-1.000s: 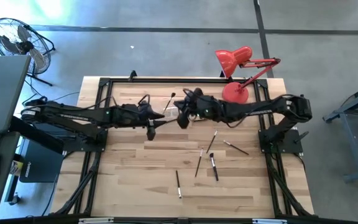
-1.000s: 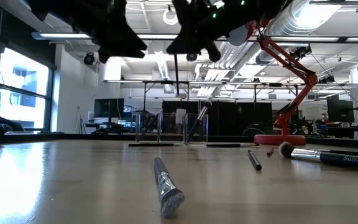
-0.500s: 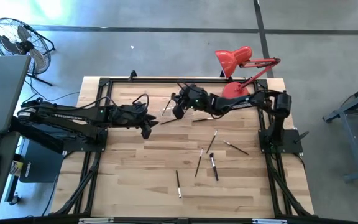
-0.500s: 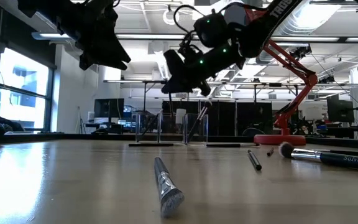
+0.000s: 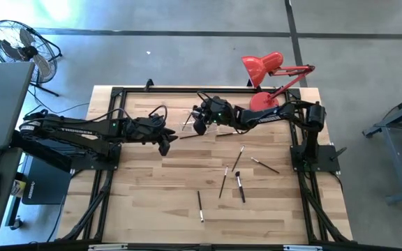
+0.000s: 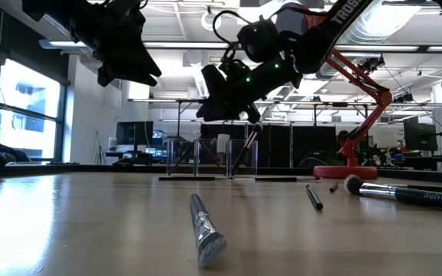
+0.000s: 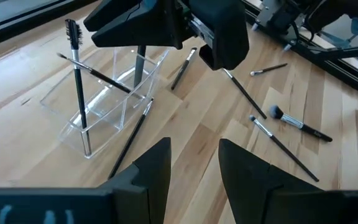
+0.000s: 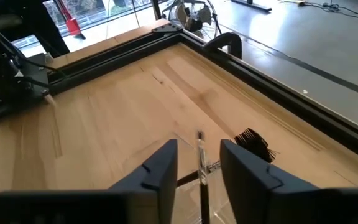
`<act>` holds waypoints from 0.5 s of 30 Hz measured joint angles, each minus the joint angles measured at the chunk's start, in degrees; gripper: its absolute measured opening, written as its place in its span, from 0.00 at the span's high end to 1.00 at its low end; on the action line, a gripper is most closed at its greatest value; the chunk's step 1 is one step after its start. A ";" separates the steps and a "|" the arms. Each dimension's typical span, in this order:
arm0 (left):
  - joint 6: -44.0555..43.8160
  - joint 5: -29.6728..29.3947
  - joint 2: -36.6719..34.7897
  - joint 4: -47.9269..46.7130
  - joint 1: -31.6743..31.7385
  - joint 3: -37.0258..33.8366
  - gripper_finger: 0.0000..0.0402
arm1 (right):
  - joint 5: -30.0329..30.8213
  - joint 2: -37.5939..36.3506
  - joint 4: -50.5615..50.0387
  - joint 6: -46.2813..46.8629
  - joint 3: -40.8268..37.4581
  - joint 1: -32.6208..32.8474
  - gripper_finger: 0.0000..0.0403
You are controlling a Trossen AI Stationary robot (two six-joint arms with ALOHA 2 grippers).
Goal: Put items in baskets/containers
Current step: Put the black foundation brush into the transparent organizer
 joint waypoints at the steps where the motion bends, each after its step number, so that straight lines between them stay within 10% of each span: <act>1: 0.00 0.00 0.02 0.00 0.00 0.00 0.67 | 0.01 -0.30 -0.23 -0.02 -0.01 0.00 0.68; 15: 0.00 0.28 0.02 -0.03 0.00 0.00 0.67 | 2.39 -12.90 -13.63 0.02 -0.02 8.38 0.73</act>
